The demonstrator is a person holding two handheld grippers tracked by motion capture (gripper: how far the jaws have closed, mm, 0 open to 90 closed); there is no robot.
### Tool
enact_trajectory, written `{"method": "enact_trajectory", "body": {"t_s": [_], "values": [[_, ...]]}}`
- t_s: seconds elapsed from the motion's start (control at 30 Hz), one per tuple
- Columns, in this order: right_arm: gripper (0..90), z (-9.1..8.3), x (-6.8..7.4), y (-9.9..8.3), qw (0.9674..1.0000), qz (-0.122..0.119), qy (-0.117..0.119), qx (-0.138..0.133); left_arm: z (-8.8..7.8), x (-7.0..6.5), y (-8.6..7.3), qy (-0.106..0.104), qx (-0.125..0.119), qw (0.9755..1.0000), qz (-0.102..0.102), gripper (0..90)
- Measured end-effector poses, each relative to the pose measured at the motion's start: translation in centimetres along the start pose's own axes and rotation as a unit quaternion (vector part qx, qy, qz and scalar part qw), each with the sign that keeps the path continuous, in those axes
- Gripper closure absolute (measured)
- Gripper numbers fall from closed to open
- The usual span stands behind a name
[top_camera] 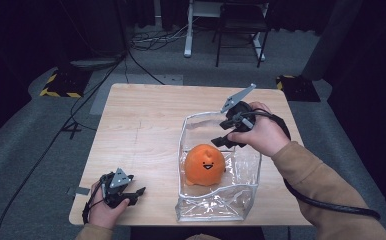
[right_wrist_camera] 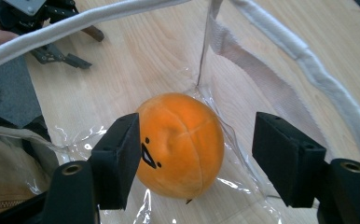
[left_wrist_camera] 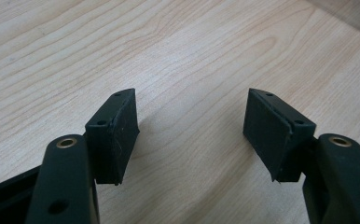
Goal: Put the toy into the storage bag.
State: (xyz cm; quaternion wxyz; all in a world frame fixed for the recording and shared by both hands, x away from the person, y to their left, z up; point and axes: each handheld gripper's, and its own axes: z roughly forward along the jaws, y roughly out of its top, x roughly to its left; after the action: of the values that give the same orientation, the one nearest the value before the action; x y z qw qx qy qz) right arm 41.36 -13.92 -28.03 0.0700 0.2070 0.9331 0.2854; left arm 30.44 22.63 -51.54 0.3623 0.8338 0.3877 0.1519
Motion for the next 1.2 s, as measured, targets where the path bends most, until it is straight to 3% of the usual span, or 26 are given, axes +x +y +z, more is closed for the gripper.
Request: {"method": "enact_trajectory", "body": {"t_s": [0.17, 0.5, 0.9, 1.2], "values": [[33.1, -1.4, -0.3, -0.7, 0.9999, 0.006, -0.010, -0.007, 0.0, 0.0, 0.0, 0.000, 0.000, 1.0000, 0.000, 35.6], [32.7, -4.2, -1.7, -3.6, 0.9982, 0.041, -0.036, -0.023, 0.2, 0.2, 0.2, -0.002, 0.000, 1.0000, 0.002, 35.6], [31.6, -8.0, -3.4, -7.4, 0.9930, 0.082, -0.070, -0.049, 0.2, 0.2, 0.2, -0.002, 0.000, 1.0000, 0.002, 35.6], [31.1, -8.8, -4.8, -10.4, 0.9896, 0.105, -0.086, -0.049, 0.2, 0.2, 0.2, -0.001, 0.000, 1.0000, 0.003, 35.6]]}}
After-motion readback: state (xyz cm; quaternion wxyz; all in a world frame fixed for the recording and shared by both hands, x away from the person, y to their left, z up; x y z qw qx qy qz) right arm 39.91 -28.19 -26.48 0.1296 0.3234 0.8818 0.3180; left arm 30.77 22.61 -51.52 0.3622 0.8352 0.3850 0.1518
